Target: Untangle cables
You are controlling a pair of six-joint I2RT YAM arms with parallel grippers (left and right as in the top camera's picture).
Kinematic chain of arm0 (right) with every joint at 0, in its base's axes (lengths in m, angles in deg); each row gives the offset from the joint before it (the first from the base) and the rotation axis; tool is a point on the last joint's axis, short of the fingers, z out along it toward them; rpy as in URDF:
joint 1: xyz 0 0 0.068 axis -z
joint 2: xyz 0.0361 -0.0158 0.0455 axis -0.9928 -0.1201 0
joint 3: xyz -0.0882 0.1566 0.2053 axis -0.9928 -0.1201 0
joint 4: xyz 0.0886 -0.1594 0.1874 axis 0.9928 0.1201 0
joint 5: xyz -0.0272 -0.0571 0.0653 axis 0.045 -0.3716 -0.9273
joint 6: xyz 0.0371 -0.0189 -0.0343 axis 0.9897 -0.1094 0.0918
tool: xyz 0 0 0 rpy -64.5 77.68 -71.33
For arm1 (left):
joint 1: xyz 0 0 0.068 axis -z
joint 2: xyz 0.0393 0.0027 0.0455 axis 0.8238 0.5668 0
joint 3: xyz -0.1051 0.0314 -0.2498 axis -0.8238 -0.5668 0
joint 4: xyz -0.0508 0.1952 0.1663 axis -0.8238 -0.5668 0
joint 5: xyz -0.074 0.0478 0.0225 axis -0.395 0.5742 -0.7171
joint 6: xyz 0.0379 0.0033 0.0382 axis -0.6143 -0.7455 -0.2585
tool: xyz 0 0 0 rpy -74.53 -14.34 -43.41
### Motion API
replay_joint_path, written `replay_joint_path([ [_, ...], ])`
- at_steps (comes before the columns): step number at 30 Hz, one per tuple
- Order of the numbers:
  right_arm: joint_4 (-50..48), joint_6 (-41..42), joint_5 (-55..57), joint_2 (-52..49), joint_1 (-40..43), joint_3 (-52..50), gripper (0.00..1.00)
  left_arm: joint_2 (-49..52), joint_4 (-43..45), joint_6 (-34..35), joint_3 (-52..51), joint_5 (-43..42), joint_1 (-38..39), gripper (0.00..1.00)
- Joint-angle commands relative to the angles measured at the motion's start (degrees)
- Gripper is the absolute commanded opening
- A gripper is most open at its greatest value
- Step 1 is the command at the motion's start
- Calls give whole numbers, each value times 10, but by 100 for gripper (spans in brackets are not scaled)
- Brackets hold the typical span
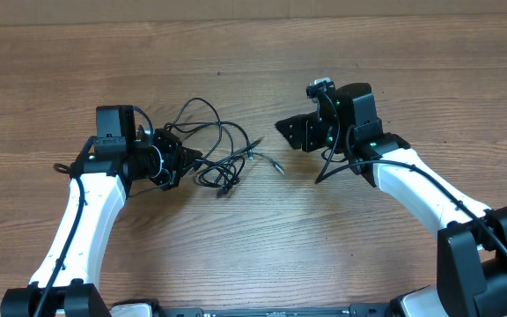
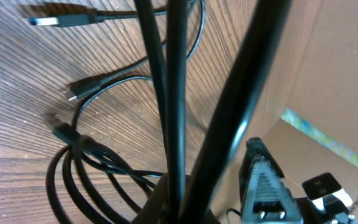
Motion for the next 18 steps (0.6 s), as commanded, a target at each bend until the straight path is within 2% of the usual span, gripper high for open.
replay_joint_path([
  [1, -3, -41, -98, 2, 2, 2, 76, -7, 5, 14, 7, -39, 0, 4],
  [4, -2, -76, -154, 2, 2, 2, 78, -7, 19, 24, 7, -67, 0, 4],
  [13, 23, -224, -343, 2, -6, 2, 73, -7, 31, 32, 7, -82, 0, 4],
  [18, 27, -277, -384, 2, -30, 2, 77, -7, 31, 40, 7, -90, 0, 4],
])
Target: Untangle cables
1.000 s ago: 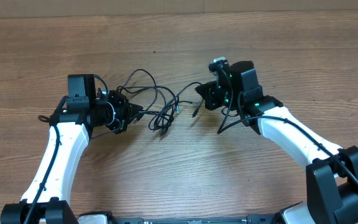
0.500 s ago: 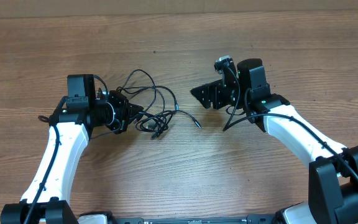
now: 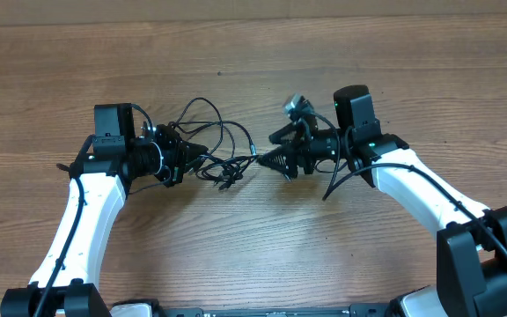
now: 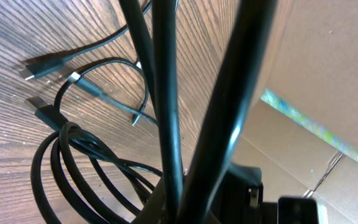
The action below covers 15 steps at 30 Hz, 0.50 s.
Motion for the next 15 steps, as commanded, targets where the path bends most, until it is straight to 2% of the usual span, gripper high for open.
replay_joint_path([
  [1, -1, -71, -62, 2, -27, 2, 78, -7, 3, 15, 7, -28, 0, 4],
  [13, -3, -85, 3, 2, -95, 2, 75, -7, 3, 14, 7, -58, 0, 4],
  [15, -3, -84, 9, 2, -101, 2, 72, -7, 3, 14, 7, -61, 0, 4],
])
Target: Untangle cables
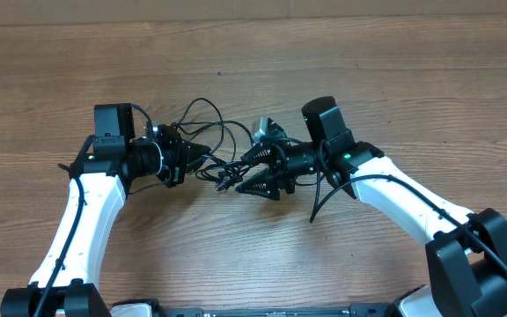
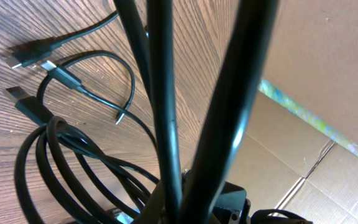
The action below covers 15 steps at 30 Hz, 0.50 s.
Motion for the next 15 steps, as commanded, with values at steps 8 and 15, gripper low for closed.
replay_joint_path([
  [8, -1, -4, 96, 2, -19, 2, 67, -7, 2, 9, 7, -59, 0, 4],
  [15, -1, -4, 115, 2, -19, 2, 53, -7, 3, 3, 7, -64, 5, 4],
])
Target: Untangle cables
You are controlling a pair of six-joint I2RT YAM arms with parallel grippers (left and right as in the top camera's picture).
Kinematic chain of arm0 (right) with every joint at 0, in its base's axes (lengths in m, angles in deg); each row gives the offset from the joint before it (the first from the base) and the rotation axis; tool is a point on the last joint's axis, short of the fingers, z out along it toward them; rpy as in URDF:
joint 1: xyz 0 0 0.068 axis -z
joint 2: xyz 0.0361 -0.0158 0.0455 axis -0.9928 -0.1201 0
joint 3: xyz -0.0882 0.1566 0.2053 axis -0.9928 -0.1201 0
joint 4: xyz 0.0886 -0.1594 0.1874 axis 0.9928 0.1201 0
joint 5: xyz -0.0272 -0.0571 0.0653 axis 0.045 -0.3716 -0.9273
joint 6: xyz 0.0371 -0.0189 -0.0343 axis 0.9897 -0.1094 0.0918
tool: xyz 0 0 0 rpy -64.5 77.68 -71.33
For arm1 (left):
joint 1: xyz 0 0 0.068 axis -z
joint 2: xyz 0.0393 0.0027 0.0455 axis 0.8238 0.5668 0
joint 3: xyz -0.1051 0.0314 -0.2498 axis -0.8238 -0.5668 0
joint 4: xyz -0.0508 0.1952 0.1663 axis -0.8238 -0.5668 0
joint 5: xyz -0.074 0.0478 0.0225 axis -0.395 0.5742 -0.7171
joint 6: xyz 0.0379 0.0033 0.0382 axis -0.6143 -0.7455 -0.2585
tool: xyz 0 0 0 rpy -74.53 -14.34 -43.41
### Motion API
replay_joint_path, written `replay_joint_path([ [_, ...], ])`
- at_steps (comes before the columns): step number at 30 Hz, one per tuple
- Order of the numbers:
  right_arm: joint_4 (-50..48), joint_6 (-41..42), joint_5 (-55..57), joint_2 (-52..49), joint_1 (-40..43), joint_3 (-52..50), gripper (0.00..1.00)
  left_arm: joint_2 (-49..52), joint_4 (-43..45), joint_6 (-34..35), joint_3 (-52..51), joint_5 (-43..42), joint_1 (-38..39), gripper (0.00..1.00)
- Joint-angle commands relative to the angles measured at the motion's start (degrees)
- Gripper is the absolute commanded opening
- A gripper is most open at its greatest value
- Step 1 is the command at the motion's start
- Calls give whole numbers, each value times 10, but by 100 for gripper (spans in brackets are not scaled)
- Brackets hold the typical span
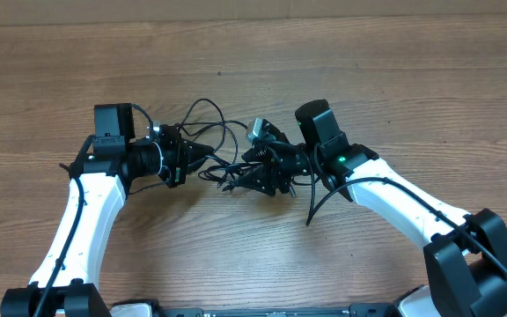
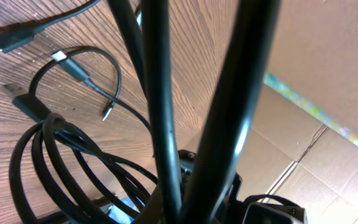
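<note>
A tangle of thin black cables (image 1: 211, 134) lies on the wooden table (image 1: 368, 70) between the two arms. My left gripper (image 1: 202, 159) is shut on strands at the tangle's left side; in the left wrist view these strands (image 2: 160, 93) rise thick and close from the jaws. Coiled loops (image 2: 48, 149) and loose plug ends (image 2: 18, 97) rest on the wood beyond. My right gripper (image 1: 236, 180) points left into the tangle's lower right edge, its fingertips among the cables. How far apart its jaws stand is hidden by the dark cables.
The arms' own black cables hang beside each wrist. A cardboard wall (image 2: 328, 62) stands beyond the table in the left wrist view. Bare wood (image 1: 253, 264) stretches along the table's front and back.
My right gripper has shifted a little further left and now sits right against the cable bundle. The left gripper holds the same strands in the same place.
My left gripper held cable strands throughout. The right gripper first hovered open well to the right of the tangle. Then it had turned toward the cables and come closer, open. Half a second ago it was at the tangle's edge, and now its fingertips are in it.
</note>
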Motion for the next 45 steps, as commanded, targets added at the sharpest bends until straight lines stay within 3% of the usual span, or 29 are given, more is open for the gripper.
replay_joint_path([
  [1, 0, 2, 16, 2, -4, 2, 44, -7, 2, 3, 7, -26, 7, 4],
  [3, 0, 2, 16, 2, -4, 2, 24, -7, 2, 3, 7, -26, 11, 4],
  [4, 0, 2, 16, 2, -4, 2, 18, -7, 2, 3, 7, -25, 12, 4],
  [9, 9, 2, 16, 2, -4, 2, 10, -7, 2, 3, 7, -18, 12, 4],
  [15, 13, 49, 16, 2, -4, 2, 4, -7, 2, -5, 7, 19, 12, 4],
  [22, -45, 187, 22, 2, -3, 2, 4, -7, -22, -26, 7, 64, 12, 4],
  [28, -79, 289, 148, 2, -3, 2, 4, -7, -59, -63, 7, 62, 12, 4],
  [38, -17, 318, 401, 2, 7, 2, 4, -7, -132, -148, 7, 35, 12, 4],
  [45, 18, 323, 438, 2, 51, 2, 4, -7, -153, -169, 7, 24, 12, 4],
])
